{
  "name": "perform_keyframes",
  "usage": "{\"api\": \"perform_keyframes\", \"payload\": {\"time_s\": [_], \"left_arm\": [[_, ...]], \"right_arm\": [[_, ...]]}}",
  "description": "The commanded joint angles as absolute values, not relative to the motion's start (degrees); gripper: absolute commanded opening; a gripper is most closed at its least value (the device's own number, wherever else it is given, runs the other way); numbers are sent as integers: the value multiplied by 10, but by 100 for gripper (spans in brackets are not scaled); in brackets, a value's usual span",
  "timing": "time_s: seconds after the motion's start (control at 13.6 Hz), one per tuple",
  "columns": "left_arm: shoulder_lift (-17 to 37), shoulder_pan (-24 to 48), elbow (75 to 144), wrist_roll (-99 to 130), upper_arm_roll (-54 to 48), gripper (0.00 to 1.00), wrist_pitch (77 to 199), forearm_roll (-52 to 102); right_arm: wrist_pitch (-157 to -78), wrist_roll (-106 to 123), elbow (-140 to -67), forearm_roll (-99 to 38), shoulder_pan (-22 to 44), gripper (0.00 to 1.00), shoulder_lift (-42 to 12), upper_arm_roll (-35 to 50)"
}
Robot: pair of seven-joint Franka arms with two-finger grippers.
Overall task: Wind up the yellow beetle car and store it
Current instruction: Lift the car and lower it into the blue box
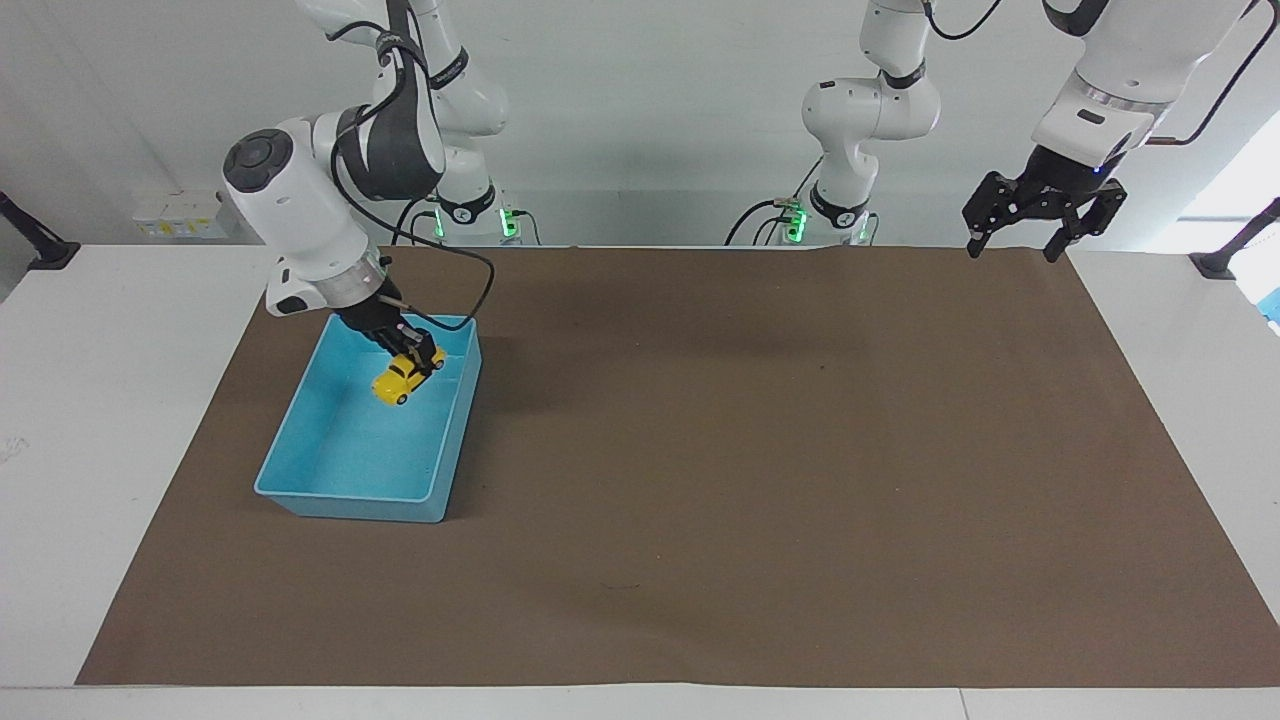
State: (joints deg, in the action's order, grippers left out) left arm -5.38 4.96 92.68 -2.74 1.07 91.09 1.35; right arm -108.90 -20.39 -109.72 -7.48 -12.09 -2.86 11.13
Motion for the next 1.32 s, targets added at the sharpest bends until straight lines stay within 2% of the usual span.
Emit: {"api": "perform_keyframes", "payload": {"time_s": [0.0,0.37,0.88,1.25], "left_arm": [[-52,45,918,-33,12,100,898,22],[-51,45,918,-33,12,100,898,22],[-51,45,918,-33,12,100,898,22],[-51,45,918,-33,12,100,898,22]], "right_arm": [[-1070,-111,-1108,-76,-145,0,-10,113],[-1116,-41,-1126,-8,-152,0,-21,113],[-1208,17,-1198,-8,-164,0,-47,114],[-1256,41,-1222,-20,-171,0,-72,114]]}}
